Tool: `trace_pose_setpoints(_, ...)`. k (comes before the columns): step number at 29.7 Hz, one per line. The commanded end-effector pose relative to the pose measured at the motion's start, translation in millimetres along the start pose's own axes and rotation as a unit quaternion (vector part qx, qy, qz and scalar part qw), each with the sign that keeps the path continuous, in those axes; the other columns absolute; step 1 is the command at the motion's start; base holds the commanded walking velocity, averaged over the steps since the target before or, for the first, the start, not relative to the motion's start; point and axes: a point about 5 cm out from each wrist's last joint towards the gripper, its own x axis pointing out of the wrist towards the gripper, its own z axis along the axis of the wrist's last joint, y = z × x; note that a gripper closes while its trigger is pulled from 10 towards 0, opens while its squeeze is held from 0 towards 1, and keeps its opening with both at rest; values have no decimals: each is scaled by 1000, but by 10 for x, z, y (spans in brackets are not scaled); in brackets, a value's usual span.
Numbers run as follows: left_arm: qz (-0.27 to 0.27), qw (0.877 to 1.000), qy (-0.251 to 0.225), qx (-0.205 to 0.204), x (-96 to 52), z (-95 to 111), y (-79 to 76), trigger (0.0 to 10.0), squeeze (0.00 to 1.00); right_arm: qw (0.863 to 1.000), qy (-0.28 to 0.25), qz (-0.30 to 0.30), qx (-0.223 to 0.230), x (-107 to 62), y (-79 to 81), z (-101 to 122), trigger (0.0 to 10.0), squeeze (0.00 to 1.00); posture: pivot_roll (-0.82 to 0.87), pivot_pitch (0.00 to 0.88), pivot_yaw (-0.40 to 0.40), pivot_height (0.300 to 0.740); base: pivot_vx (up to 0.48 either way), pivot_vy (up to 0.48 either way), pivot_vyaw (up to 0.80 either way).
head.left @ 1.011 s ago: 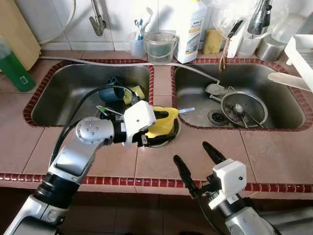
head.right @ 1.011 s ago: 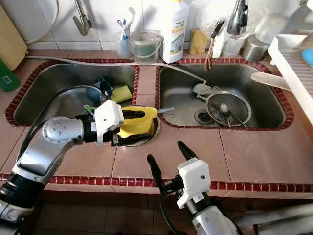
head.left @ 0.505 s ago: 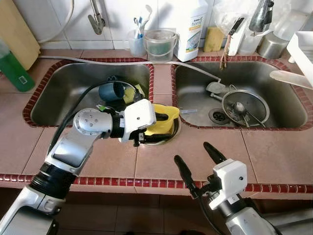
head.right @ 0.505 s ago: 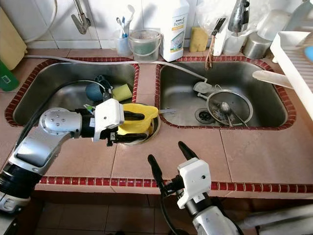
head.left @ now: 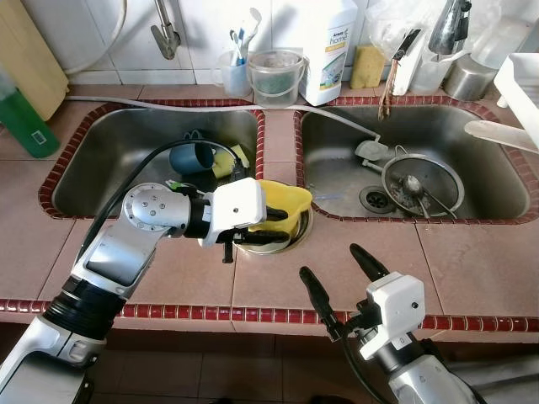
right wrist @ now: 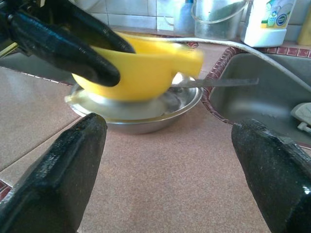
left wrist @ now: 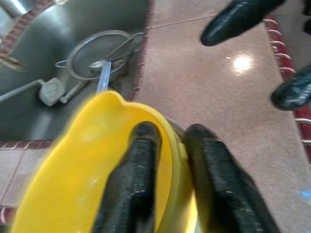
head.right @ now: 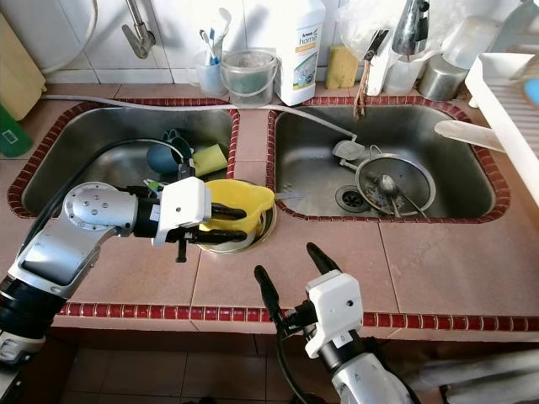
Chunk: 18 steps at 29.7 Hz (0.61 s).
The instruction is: Kitchen organization
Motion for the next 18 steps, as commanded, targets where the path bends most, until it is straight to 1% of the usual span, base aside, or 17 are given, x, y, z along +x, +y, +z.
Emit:
trace_pose_setpoints(1,-13,1000,2,17,-12,41,-23,0,0,1000,-4,3,3,-6,6,37,10000,0,-223,189,69,732,0,0,0)
trace_pose_setpoints(13,-20,1000,7,18,-29,25,-20,0,0,1000,-4,4,7,-2,4,40,10000,0,-221,192,65,732,0,0,0)
trace_pose_setpoints(16,-18,1000,6,21,-39,29,-1,0,0,1000,-5,4,7,1,-3,42,10000,0,-220,192,65,732,0,0,0)
trace_pose_setpoints(18,0,1000,2,19,-58,44,62,0,0,1000,-7,2,8,10,-7,46,10000,0,-221,191,65,732,0,0,0)
